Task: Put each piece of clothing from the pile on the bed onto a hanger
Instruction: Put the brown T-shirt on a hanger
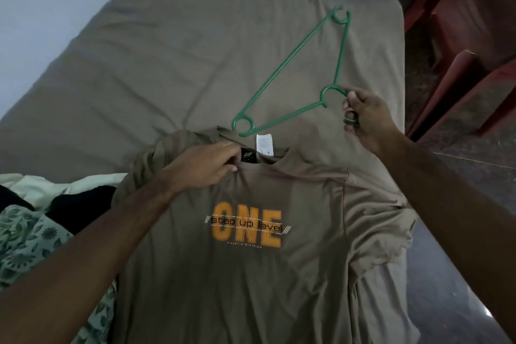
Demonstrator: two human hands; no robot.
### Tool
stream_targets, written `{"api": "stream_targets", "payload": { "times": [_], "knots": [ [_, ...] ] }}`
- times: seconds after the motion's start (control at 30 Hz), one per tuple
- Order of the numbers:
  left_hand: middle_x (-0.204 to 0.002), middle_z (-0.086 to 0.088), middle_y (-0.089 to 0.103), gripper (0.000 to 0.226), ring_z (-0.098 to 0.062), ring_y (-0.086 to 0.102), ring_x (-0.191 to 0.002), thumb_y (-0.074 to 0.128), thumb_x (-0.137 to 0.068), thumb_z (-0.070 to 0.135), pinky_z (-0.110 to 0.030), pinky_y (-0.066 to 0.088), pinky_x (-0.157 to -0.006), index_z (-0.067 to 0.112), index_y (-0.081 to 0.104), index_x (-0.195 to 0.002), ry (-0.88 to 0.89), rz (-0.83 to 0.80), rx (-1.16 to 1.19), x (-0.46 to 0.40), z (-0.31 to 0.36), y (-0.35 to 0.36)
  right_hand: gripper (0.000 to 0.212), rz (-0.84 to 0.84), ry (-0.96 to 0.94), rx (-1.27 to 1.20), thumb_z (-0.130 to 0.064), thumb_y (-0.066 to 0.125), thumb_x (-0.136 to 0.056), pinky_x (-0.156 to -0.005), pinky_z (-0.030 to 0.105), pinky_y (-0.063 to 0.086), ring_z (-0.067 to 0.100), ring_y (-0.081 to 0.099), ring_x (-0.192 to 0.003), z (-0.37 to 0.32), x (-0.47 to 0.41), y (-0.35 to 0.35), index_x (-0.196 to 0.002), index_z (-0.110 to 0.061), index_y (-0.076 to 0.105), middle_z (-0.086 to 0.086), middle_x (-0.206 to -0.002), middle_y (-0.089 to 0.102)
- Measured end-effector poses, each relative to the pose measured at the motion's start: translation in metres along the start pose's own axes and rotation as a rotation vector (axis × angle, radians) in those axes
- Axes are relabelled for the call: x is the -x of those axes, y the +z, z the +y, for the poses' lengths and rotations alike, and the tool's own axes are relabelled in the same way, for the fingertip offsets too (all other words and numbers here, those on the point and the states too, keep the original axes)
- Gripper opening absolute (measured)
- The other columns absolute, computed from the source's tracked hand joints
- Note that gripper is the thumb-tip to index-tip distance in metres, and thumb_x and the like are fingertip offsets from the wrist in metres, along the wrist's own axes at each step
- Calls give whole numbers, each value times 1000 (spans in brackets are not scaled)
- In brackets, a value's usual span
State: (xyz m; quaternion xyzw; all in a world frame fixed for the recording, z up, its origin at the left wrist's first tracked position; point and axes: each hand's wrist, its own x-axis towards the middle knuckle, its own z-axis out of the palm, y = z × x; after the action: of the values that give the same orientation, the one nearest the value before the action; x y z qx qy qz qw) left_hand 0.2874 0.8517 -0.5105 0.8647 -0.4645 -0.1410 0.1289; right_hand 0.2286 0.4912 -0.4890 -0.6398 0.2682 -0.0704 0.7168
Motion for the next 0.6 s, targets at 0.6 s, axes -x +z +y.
{"api": "stream_targets", "payload": {
  "times": [0.6],
  "knots": [
    [-95, 8, 67, 23, -15, 67, -81, 44, -96, 44, -30, 52, -58, 25, 56, -102, 101, 171, -244, 46, -33, -26, 24, -936, -254, 1101, -18, 57, -102, -60, 40, 46, 9, 52, -62, -59, -36, 46, -116, -27, 74, -3, -73, 61]
  ]
}}
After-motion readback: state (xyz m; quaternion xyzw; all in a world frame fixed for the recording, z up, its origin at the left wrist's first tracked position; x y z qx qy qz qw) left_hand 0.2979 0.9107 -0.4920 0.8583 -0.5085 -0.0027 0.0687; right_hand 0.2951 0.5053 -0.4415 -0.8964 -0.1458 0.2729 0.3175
